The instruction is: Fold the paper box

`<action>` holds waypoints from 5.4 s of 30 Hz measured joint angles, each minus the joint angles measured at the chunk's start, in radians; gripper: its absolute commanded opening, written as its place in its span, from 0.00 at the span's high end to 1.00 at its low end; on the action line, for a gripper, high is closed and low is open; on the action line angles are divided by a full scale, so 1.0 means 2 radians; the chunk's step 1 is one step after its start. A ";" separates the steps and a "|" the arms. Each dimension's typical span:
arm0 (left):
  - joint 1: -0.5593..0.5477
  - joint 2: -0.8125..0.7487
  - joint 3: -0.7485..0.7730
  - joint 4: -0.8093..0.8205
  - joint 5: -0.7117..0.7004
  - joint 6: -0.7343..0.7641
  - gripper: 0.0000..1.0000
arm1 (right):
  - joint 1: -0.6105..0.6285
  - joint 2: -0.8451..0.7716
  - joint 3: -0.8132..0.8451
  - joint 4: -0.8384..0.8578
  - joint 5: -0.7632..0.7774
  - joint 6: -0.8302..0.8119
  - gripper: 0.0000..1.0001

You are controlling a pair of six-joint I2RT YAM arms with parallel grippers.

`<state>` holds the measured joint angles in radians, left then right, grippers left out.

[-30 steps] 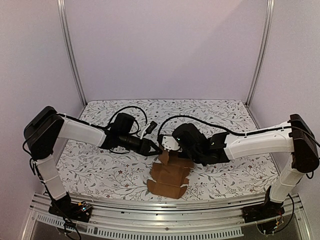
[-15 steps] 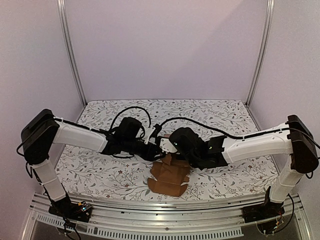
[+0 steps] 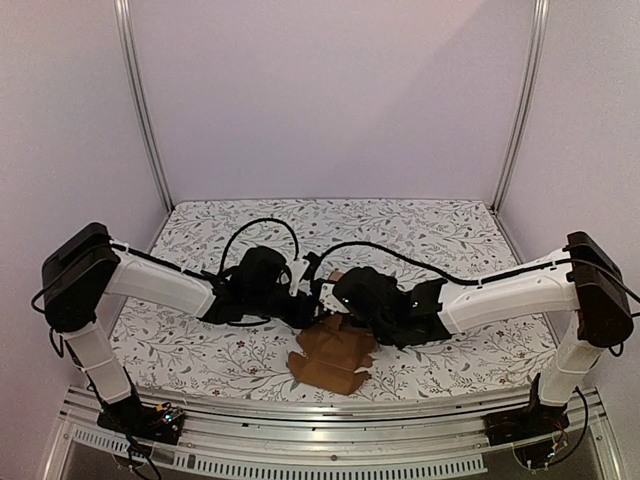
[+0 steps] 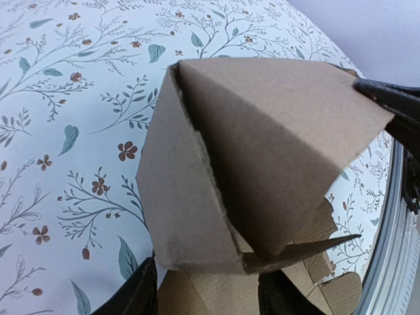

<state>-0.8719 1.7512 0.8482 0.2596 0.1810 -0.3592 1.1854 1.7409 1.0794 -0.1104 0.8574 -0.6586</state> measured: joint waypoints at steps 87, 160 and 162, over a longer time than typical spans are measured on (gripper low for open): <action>-0.056 0.051 -0.049 0.178 -0.084 0.030 1.00 | 0.026 0.032 0.081 -0.237 -0.004 0.233 0.83; -0.024 0.201 0.034 0.344 0.009 0.148 1.00 | -0.194 -0.039 -0.063 0.098 -0.463 0.461 1.00; -0.023 0.202 0.034 0.347 0.009 0.145 0.98 | -0.191 -0.037 -0.067 0.112 -0.461 0.465 1.00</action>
<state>-0.9188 2.1559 0.9157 0.9539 0.1986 -0.0692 0.8036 1.6665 0.9451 0.1135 -0.0643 0.2722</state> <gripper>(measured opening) 0.016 0.003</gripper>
